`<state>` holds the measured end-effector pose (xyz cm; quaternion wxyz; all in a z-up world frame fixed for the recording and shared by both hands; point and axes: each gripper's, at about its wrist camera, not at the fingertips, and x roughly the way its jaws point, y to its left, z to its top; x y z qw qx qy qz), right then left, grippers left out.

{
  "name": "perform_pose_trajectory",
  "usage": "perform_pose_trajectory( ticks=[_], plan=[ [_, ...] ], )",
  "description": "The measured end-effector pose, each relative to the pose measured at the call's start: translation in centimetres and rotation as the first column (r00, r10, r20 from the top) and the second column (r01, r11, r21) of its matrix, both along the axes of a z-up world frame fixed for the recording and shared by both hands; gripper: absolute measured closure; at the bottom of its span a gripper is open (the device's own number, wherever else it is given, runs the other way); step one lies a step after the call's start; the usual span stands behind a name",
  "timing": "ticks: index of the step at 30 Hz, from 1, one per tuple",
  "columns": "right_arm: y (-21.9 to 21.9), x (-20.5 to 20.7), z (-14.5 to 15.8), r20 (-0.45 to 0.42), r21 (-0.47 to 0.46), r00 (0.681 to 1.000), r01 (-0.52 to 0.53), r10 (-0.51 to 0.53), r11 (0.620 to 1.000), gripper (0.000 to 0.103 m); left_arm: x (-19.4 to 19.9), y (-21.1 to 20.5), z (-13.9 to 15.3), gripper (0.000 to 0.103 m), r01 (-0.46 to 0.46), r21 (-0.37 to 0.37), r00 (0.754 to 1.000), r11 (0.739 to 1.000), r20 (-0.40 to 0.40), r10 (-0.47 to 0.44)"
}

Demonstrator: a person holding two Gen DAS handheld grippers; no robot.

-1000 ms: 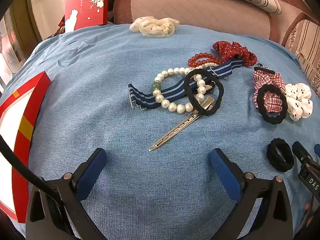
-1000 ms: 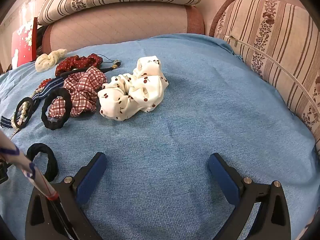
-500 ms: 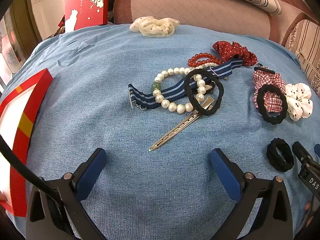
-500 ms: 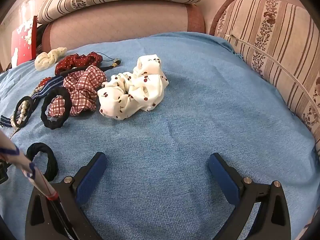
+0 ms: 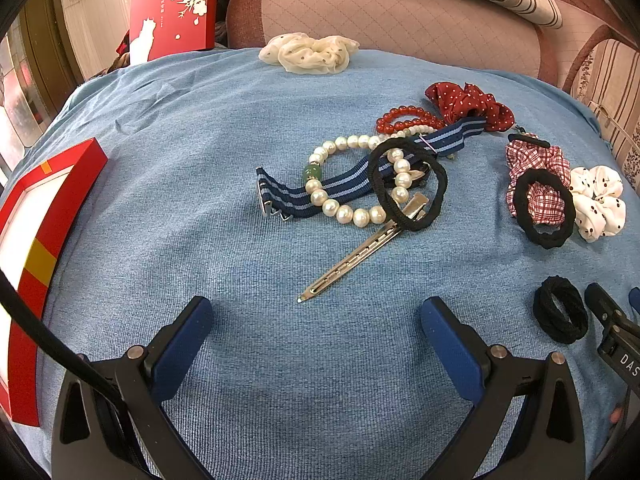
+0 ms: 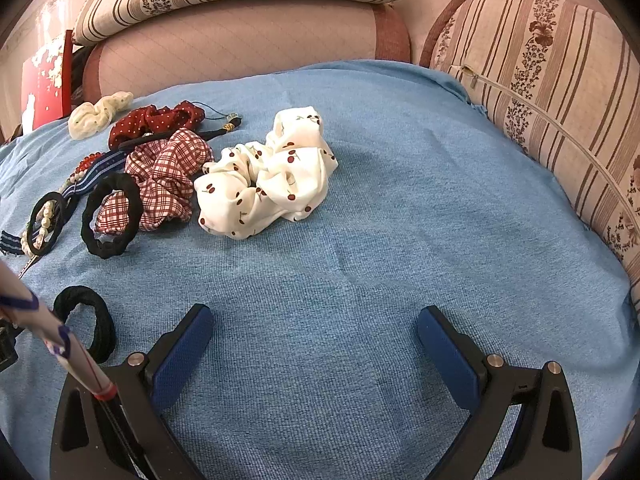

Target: Organize jewelry

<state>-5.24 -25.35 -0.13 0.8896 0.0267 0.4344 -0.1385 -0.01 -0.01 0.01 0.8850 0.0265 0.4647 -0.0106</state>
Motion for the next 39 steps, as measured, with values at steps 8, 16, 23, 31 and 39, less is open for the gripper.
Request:
perform_pose_trajectory(
  ticks=[8, 16, 23, 31, 39],
  plan=[
    [-0.5, 0.2, 0.6, -0.104, 0.08, 0.993, -0.039, 0.047, 0.996, 0.0, 0.0, 0.1, 0.0, 0.0, 0.0, 0.001, 1.0, 1.0, 0.0, 0.0],
    [0.3, -0.8, 0.4, -0.112, 0.093, 0.992, -0.042, 0.052, 0.995, 0.0, -0.2, 0.2, 0.4, 0.0, 0.07, -0.004, 0.996, 0.998, -0.056, -0.07],
    [1.4, -1.9, 1.1, -0.128, 0.062, 0.992, 0.018, -0.01, 0.998, 0.0, -2.8, 1.2, 1.4, 0.0, 0.087, -0.042, 0.995, 0.995, -0.052, -0.089],
    [4.6, -7.2, 6.3, 0.041, -0.024, 0.999, -0.001, 0.002, 1.0, 0.004, -7.9, 3.7, 5.9, 0.0, 0.068, -0.073, 0.997, 0.995, 0.043, -0.065],
    [7.7, -10.5, 8.4, 0.055, 0.018, 0.998, -0.038, 0.037, 0.999, 0.005, -12.3, 5.6, 8.5, 0.0, 0.071, -0.069, 0.989, 0.995, 0.131, -0.062]
  ],
)
